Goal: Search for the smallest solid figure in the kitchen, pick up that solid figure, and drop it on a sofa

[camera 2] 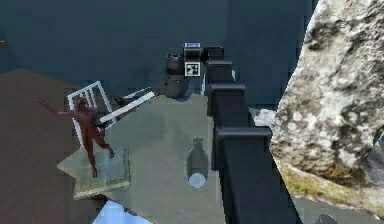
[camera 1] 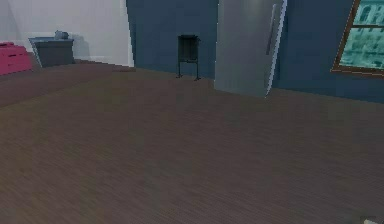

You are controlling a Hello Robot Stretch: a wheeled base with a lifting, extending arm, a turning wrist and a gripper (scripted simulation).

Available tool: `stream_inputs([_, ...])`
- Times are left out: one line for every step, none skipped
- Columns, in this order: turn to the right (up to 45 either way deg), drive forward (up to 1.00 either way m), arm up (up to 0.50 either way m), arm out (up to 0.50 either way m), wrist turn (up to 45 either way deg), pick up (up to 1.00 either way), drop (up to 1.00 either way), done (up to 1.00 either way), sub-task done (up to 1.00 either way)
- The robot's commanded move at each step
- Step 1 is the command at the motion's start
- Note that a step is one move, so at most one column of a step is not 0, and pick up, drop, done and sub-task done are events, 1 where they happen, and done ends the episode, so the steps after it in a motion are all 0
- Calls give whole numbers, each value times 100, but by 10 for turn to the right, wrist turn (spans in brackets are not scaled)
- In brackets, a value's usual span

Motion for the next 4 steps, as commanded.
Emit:
stream_inputs([0,0,0,0,-450,0,0,0,0])
stream_inputs([0,0,0,0,-90,0,0,0,0])
stream_inputs([0,0,0,-32,0,0,0,0,0])
stream_inputs([-450,0,0,0,0,0,0,0,0])
